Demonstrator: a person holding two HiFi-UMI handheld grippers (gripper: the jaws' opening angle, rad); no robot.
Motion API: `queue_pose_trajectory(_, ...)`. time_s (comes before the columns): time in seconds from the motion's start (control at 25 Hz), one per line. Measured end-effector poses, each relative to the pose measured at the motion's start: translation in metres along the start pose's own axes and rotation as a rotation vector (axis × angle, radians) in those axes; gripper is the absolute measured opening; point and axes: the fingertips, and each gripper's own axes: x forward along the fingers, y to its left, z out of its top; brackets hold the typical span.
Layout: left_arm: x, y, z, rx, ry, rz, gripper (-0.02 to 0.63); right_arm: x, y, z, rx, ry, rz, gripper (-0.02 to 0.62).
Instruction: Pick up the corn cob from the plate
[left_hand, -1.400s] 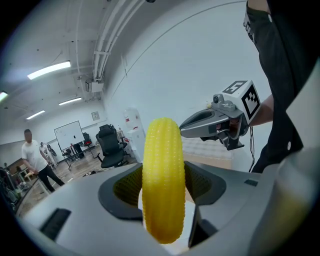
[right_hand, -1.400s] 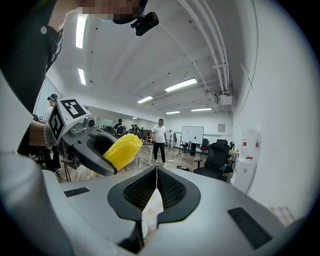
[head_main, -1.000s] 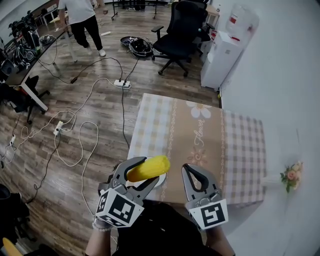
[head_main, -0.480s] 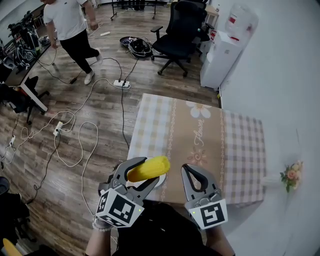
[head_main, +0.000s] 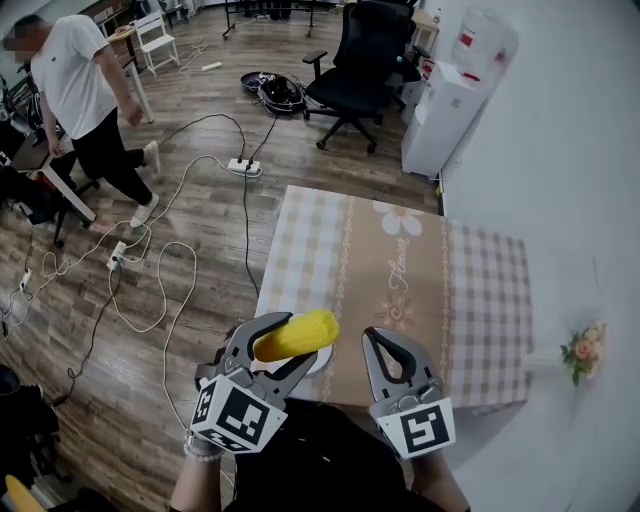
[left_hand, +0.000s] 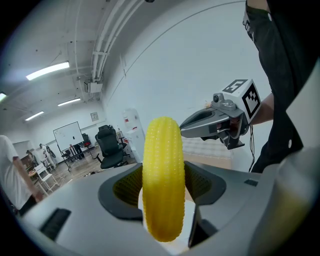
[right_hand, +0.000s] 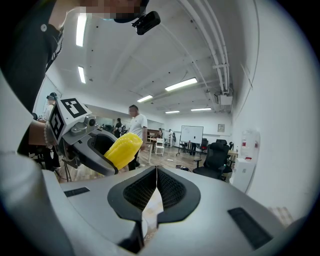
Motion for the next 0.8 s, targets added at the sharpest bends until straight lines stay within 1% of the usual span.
queue_pose_trajectory(0.8,0.0007,-0.0014,-0.0028,-0.001,0.006,-0.005,0.262,-0.0005,0.0009,-0.0024,-0.004,0.007,0.000,0.043)
